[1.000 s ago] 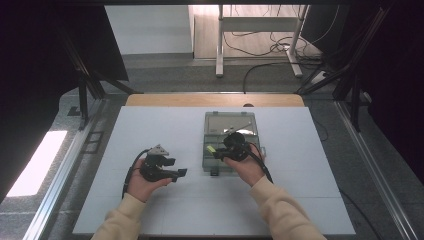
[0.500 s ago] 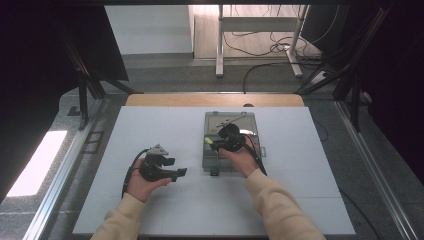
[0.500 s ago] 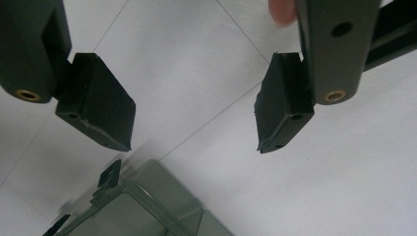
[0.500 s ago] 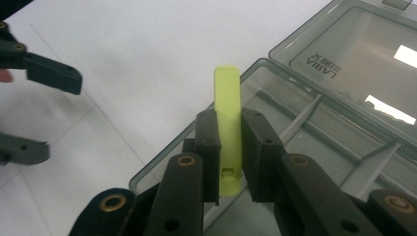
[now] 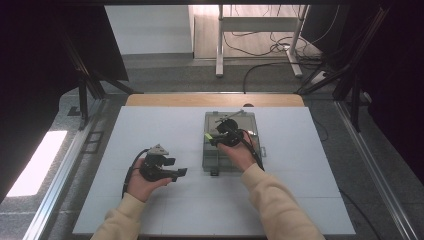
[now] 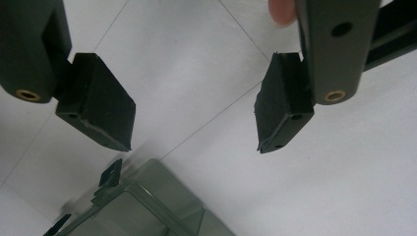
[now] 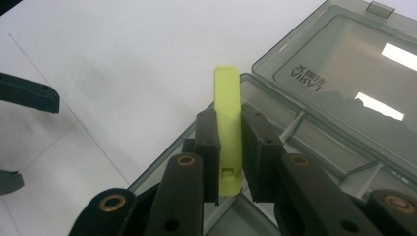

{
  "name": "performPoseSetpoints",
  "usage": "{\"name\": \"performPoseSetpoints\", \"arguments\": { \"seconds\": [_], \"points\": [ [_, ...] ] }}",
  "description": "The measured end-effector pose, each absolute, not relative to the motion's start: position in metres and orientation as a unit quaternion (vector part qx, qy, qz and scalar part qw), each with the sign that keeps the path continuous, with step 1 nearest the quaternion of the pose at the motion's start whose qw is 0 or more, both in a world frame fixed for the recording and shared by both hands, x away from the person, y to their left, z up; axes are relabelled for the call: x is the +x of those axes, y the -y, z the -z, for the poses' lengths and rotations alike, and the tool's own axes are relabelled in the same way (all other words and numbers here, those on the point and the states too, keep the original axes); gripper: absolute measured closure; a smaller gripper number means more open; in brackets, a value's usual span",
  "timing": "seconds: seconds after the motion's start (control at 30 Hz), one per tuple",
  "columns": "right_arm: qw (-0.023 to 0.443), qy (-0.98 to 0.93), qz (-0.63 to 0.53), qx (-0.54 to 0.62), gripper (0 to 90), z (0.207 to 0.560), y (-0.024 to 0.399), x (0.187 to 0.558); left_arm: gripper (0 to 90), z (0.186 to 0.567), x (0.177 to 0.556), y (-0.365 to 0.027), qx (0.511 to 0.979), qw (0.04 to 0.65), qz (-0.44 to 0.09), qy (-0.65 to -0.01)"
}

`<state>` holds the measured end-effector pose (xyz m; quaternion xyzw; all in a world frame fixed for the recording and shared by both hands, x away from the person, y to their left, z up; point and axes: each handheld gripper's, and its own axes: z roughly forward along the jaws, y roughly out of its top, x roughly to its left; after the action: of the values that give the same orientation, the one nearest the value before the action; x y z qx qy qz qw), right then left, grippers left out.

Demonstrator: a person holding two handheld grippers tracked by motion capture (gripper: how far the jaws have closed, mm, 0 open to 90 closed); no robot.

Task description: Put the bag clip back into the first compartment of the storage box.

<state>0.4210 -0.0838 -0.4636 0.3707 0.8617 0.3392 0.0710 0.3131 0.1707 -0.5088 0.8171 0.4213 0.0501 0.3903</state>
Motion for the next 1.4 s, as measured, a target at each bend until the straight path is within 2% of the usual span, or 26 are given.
{"name": "performPoseSetpoints", "arguments": {
  "seconds": [0.77, 0.8, 0.87, 0.97, 1.03, 1.17, 1.4],
  "points": [
    [0.078, -0.866, -0.318, 0.379, 77.6, 0.470, 0.072, 0.438, 32.1, 0.509, 0.313, -0.171, 0.817, 0.390, -0.050, -0.421],
    [0.079, -0.867, -0.316, 0.376, 74.9, 0.471, 0.071, 0.438, 32.1, 0.509, 0.313, -0.171, 0.817, 0.390, -0.050, -0.421],
    [0.094, -0.868, -0.314, 0.372, 59.7, 0.472, 0.071, 0.438, 32.1, 0.509, 0.314, -0.171, 0.817, 0.390, -0.049, -0.421],
    [0.101, -0.861, -0.325, 0.378, 43.0, 0.470, 0.072, 0.436, 32.1, 0.509, 0.313, -0.171, 0.817, 0.390, -0.050, -0.421],
    [0.101, -0.861, -0.326, 0.378, 37.8, 0.468, 0.073, 0.436, 32.1, 0.509, 0.313, -0.171, 0.818, 0.390, -0.050, -0.421],
    [0.090, -0.864, -0.328, 0.371, 33.1, 0.467, 0.078, 0.433, 32.0, 0.509, 0.313, -0.171, 0.818, 0.389, -0.051, -0.421],
    [0.083, -0.863, -0.341, 0.364, 31.2, 0.468, 0.090, 0.424, 32.0, 0.509, 0.314, -0.171, 0.816, 0.390, -0.050, -0.423]
  ]
}}
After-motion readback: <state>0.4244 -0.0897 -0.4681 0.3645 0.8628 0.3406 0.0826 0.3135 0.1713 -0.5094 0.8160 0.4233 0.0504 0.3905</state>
